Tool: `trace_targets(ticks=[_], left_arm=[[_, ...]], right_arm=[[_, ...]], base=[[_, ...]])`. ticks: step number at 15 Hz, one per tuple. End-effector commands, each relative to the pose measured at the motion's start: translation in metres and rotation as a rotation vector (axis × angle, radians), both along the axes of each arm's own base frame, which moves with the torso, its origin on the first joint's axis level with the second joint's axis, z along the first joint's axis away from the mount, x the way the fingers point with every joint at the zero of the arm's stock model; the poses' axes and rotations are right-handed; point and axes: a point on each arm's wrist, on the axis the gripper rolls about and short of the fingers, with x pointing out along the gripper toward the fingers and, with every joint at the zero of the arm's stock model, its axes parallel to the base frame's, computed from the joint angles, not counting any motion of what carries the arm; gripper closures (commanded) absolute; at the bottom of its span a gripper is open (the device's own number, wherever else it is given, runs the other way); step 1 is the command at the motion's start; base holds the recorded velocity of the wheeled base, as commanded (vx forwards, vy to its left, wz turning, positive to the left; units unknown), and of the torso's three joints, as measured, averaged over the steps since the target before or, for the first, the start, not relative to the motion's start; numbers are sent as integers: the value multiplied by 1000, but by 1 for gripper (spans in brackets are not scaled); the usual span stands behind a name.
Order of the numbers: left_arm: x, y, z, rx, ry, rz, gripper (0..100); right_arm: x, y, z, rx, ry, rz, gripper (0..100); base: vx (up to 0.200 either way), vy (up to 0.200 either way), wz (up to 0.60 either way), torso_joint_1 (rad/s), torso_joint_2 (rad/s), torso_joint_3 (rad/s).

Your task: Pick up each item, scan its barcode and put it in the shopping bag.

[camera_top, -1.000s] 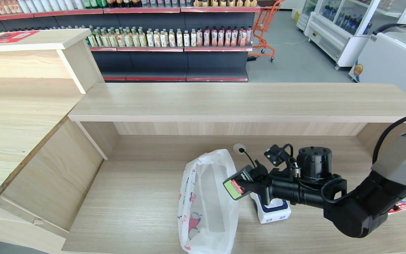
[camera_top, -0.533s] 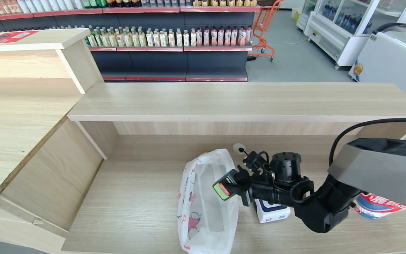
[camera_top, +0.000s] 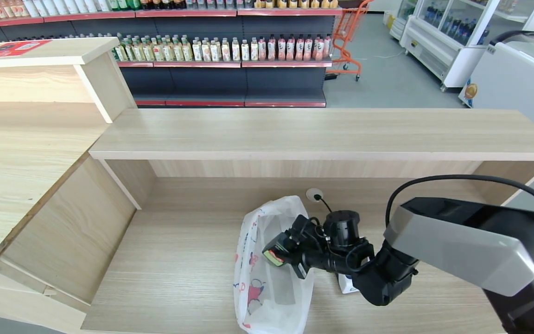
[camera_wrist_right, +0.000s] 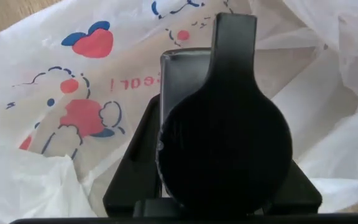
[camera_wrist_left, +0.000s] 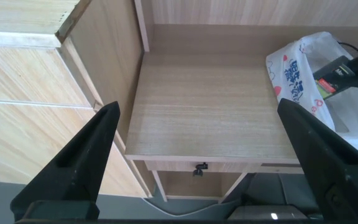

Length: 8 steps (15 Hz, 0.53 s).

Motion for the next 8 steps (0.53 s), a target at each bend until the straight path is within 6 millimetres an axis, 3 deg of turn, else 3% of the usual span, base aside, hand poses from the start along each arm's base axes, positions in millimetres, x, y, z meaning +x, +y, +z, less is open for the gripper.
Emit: trace_targets(ticks=[1, 3, 4, 6, 8], left_arm=[[0, 0, 0, 0, 0, 0, 0], [0, 0, 0, 0, 0, 0, 0], [0, 0, 0, 0, 0, 0, 0], [0, 0, 0, 0, 0, 0, 0], [0, 0, 0, 0, 0, 0, 0]], right_arm=[[3, 7, -17, -17, 7, 15, 100], [5, 10, -15, -13, -12, 27, 100], [4, 10, -8, 0, -11, 27, 0], [-2, 6, 18, 53, 31, 2, 0], [-4, 0, 57, 171, 122, -57, 0]], base=[[0, 0, 0, 0, 0, 0], [0, 0, 0, 0, 0, 0], [0, 0, 0, 0, 0, 0], [0, 0, 0, 0, 0, 0], [0, 0, 0, 0, 0, 0]])
